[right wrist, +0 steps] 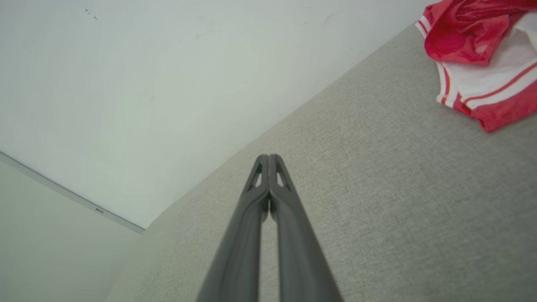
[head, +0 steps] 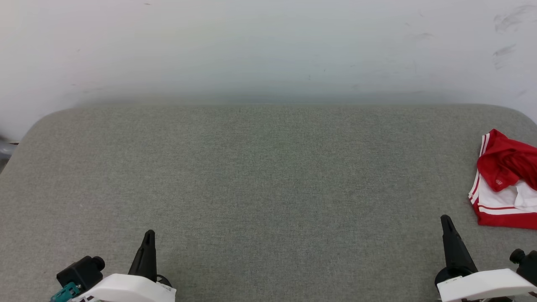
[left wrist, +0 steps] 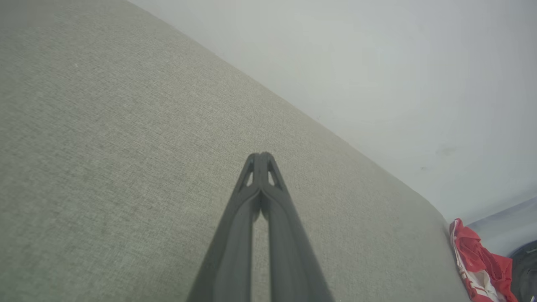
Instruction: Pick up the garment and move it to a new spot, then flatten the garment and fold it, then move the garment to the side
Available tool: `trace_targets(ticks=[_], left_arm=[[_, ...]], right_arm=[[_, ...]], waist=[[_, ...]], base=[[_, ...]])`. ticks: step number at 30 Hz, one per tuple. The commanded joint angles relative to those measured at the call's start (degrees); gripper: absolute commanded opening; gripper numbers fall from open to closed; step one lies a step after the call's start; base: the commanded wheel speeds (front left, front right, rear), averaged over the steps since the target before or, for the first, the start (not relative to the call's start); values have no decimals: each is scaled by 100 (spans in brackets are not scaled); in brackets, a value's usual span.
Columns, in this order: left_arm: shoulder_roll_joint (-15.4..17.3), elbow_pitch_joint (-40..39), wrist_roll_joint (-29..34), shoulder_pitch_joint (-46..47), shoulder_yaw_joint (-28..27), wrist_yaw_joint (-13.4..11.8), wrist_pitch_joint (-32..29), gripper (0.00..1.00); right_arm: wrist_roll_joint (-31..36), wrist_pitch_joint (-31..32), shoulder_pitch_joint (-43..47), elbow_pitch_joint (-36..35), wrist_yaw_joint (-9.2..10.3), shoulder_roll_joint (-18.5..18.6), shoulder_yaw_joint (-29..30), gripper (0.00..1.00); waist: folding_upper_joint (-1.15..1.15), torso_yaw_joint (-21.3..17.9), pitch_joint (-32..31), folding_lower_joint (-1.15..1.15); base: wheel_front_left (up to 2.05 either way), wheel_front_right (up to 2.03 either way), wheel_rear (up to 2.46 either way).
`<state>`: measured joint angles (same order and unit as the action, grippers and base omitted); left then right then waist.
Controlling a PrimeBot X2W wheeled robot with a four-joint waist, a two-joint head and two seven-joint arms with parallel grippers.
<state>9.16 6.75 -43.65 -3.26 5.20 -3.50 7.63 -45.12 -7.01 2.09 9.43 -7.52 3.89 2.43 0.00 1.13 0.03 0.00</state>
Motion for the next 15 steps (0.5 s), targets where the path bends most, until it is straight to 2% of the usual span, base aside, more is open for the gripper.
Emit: trace_targets(ticks=[1, 15], left_arm=[[9, -37, -197, 141, -52, 56, -37, 0], [-74, 116, -1297, 326, -219, 289, -277, 0]], right_arm=[[-206, 37, -155, -40, 1, 55, 11, 0], [-1253, 280, -310, 65, 2, 68, 41, 0]], waist=[[0, -1, 0, 0], [0, -20, 3, 0]], base=[[0, 0, 0], [0, 0, 0]])
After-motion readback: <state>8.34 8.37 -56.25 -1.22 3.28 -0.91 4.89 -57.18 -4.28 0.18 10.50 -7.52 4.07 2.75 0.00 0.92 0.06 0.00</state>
